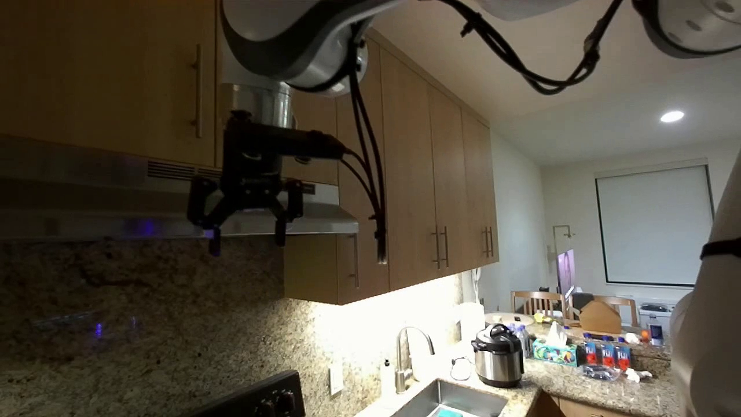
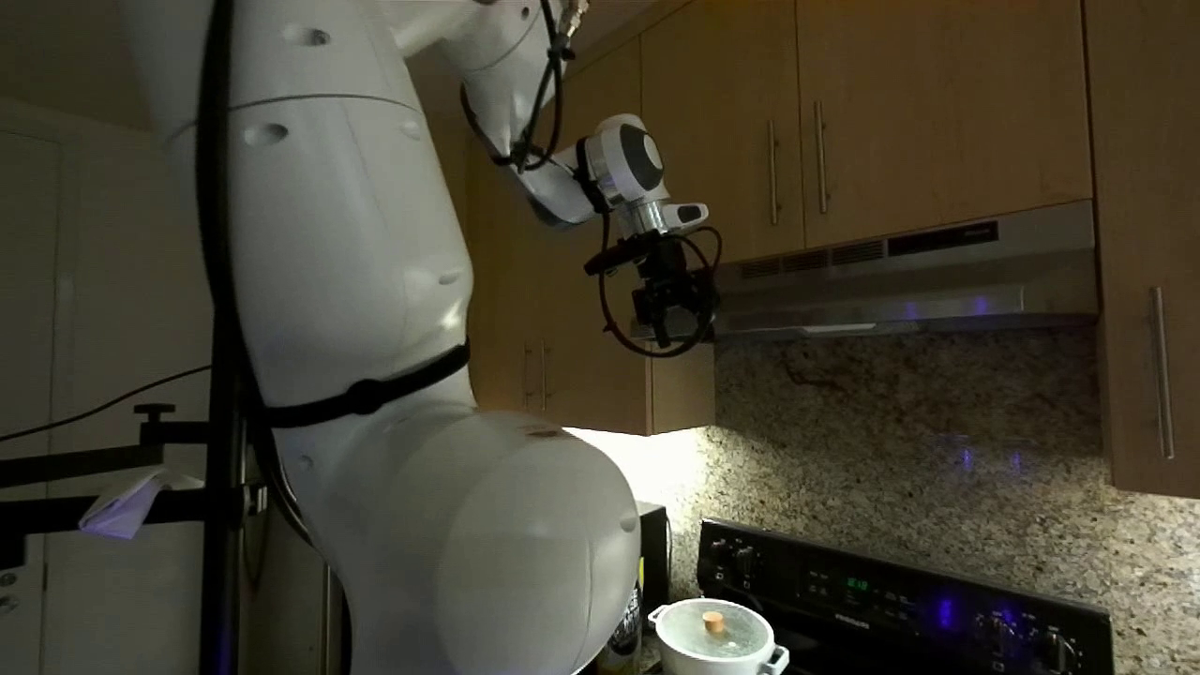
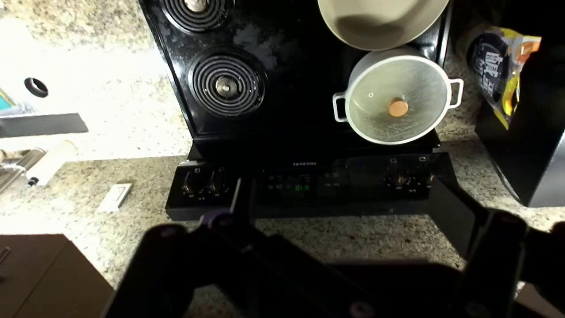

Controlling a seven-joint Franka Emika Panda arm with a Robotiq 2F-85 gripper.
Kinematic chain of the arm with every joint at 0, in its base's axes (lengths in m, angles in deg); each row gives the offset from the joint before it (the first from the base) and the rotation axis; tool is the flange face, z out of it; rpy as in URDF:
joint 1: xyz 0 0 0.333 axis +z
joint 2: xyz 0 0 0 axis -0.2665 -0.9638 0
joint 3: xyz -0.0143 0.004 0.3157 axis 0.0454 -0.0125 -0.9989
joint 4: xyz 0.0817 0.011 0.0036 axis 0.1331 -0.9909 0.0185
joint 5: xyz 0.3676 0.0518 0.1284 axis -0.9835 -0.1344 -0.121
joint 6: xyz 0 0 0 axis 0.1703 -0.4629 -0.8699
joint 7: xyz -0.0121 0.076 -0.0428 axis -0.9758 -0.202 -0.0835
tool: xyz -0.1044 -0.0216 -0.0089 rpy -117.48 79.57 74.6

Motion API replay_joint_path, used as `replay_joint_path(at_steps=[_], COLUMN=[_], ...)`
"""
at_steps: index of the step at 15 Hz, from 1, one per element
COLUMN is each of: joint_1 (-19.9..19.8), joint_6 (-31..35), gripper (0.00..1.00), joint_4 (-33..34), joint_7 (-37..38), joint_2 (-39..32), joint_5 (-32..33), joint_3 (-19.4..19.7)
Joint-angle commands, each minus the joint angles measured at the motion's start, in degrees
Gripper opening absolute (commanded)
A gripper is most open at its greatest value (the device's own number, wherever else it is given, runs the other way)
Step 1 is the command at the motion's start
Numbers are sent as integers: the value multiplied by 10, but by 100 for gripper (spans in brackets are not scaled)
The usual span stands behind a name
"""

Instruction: Turn on the light of the oven filter

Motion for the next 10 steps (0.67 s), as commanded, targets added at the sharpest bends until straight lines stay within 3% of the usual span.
replay_joint_path(at_steps=[1, 7, 8, 10], joint_1=[5, 81, 81, 98], joint_6=[-96, -202, -162, -166], gripper=[100, 100, 100, 100], joint_4=[147, 357, 283, 303], joint_7=[63, 91, 76, 76], joint_2=[-100, -237, -185, -202], joint_5=[80, 132, 113, 113], joint_3=[-22, -6, 18, 30])
